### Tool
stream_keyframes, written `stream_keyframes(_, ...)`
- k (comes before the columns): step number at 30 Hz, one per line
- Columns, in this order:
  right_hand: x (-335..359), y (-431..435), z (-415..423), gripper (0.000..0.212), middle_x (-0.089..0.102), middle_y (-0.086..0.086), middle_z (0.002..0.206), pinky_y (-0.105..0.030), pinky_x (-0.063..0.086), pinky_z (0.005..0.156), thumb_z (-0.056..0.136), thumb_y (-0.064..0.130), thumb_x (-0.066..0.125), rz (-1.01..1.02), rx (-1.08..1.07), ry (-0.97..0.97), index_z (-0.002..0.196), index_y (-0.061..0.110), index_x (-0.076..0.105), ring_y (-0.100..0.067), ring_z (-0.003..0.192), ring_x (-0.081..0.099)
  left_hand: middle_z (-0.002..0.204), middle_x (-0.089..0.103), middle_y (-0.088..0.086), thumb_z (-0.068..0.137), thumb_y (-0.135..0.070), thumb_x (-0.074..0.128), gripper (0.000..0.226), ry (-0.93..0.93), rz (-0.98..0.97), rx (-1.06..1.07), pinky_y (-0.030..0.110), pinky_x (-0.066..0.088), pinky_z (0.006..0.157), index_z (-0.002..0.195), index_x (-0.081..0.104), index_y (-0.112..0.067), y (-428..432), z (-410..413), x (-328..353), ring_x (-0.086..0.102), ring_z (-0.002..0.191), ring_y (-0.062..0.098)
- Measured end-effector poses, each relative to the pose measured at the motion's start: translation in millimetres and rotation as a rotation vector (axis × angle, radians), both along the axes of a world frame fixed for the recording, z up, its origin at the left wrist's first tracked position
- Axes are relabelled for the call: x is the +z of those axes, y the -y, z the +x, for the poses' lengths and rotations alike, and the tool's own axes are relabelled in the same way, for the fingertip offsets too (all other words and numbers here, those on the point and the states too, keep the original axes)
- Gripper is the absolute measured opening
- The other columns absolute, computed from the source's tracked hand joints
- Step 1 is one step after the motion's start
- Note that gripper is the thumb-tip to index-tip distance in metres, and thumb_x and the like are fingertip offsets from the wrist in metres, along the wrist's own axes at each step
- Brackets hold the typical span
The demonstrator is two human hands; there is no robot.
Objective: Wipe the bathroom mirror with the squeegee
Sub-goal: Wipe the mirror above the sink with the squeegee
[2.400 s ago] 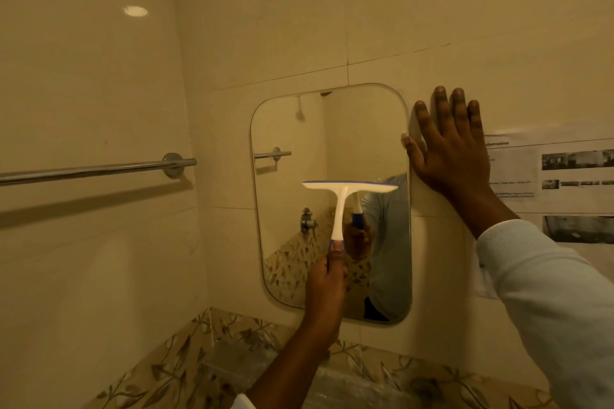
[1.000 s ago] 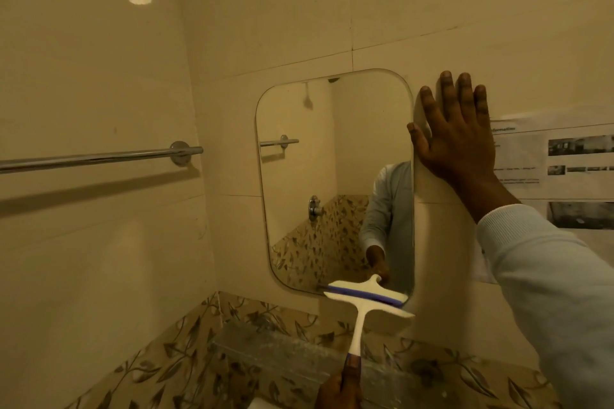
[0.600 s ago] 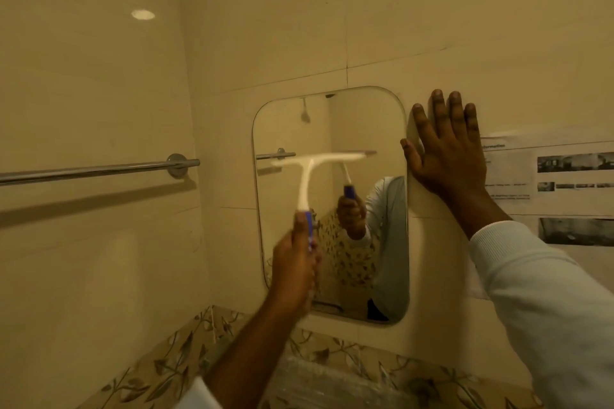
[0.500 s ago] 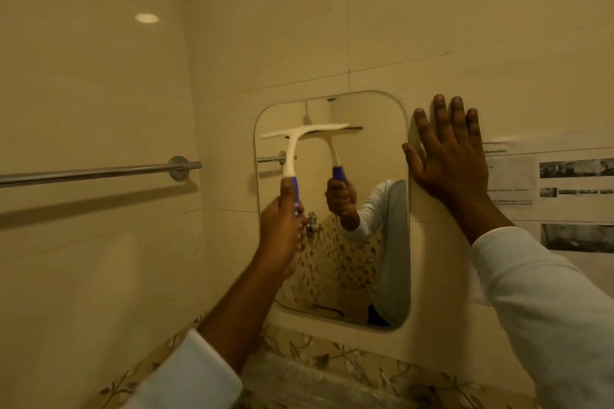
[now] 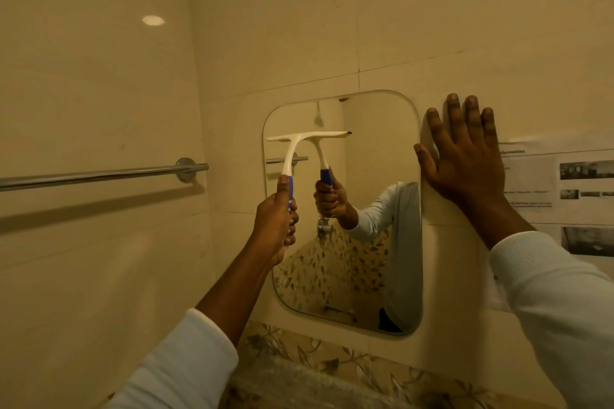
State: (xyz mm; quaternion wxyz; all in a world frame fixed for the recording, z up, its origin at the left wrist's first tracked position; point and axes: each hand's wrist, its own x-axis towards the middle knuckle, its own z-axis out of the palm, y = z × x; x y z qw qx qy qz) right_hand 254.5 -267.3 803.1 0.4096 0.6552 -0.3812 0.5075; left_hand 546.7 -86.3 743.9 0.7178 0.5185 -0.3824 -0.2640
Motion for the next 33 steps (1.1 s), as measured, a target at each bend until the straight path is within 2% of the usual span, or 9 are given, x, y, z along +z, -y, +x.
stream_keyframes(16,0.5,0.4,1.1,0.075,0.0,-0.012,0.174,-0.055,0.002,0.129,0.103,0.063,0.022,0.003,0.025,0.014,0.166,0.022,0.014,-0.036,0.16,-0.004,0.054,0.043,-0.003,0.089,-0.078,0.047,0.061,0.014,0.171,-0.089,0.023,0.027,0.043,0.079,0.054,-0.018,-15.4,14.7,-90.2,0.032,0.041,0.012)
stream_keyframes(24,0.6,-1.0,1.0,0.075,-0.001,-0.012,0.174,-0.055,0.001,0.129,0.104,0.063,0.022,0.006,0.024,0.014,0.166,0.022,0.013,-0.035,0.16,-0.005,0.055,0.045,-0.002,0.076,-0.081,0.051,0.067,-0.055,0.224,-0.108,0.023,0.028,0.044,0.083,0.056,-0.015,-22.6,11.9,-145.1,0.034,0.042,0.012)
stream_keyframes(33,0.5,1.0,1.3,0.075,-0.001,-0.011,0.174,-0.053,-0.001,0.129,0.104,0.064,0.023,0.002,0.031,0.018,0.166,0.023,0.012,-0.035,0.161,-0.005,0.052,0.042,-0.002,0.07,-0.08,0.053,0.065,-0.133,0.348,-0.09,0.021,0.027,0.043,0.077,0.053,-0.015,-30.4,13.5,-217.9,0.031,0.039,0.013)
